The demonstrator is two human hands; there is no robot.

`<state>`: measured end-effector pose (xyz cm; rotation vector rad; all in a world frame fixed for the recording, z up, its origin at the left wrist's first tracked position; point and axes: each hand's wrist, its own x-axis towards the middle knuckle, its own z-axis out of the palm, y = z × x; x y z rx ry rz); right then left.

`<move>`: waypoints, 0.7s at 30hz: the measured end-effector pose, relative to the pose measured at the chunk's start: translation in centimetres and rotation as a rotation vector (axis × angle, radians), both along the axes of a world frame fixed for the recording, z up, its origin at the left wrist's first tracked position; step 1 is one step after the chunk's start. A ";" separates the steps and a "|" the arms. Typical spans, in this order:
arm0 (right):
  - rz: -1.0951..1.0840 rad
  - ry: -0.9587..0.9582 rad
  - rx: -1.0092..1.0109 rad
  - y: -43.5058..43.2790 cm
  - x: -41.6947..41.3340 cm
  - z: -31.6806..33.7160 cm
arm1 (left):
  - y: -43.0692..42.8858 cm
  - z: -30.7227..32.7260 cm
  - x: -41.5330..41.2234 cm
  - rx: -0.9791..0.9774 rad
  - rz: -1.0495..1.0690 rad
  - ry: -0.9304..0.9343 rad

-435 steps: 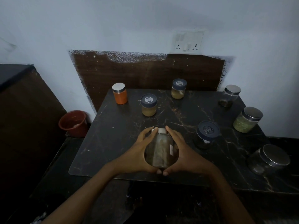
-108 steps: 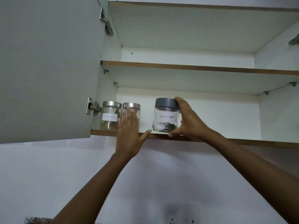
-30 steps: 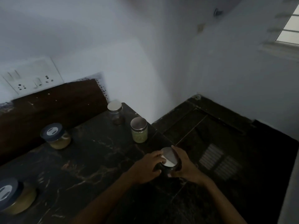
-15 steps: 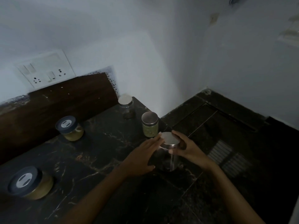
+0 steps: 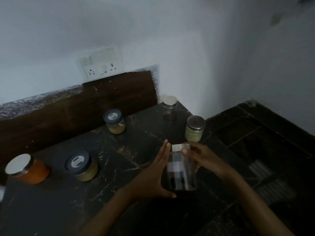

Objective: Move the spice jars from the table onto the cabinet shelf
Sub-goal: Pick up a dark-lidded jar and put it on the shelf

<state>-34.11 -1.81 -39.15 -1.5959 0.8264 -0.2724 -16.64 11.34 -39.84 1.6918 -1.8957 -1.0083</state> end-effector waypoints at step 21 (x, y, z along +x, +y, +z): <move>0.550 0.208 -0.270 4.7 2.9 1.2 | 5.8 -1.9 3.9 0.006 0.222 0.199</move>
